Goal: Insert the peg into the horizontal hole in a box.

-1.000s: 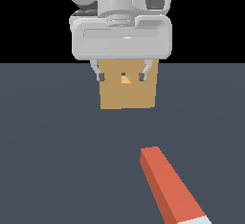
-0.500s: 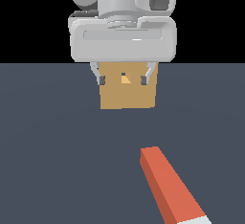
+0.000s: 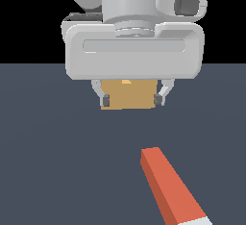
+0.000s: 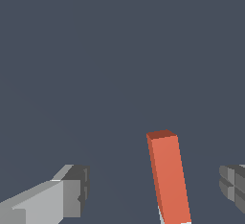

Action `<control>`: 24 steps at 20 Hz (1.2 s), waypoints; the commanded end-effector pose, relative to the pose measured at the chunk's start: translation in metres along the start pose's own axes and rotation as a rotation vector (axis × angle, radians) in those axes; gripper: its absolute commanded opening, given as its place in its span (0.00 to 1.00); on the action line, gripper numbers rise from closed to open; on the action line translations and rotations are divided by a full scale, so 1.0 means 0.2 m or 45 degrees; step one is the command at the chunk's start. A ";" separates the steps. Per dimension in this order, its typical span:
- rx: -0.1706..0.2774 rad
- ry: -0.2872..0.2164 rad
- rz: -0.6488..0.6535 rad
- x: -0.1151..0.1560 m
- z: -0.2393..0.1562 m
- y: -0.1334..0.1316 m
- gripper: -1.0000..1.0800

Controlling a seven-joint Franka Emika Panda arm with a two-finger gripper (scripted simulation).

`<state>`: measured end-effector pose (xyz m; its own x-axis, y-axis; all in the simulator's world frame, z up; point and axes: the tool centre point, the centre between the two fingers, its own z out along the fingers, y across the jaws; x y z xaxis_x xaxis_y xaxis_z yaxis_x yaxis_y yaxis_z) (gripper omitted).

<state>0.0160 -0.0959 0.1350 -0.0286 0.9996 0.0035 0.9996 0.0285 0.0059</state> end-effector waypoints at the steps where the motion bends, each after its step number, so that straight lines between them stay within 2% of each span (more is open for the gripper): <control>1: 0.001 -0.001 -0.024 -0.11 0.04 0.02 0.96; 14: 0.006 -0.003 -0.147 -0.61 0.24 0.20 0.96; 24: 0.007 -0.004 -0.194 -0.80 0.32 0.29 0.96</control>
<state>0.0766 -0.2506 0.0726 -0.1746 0.9846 0.0003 0.9846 0.1746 0.0000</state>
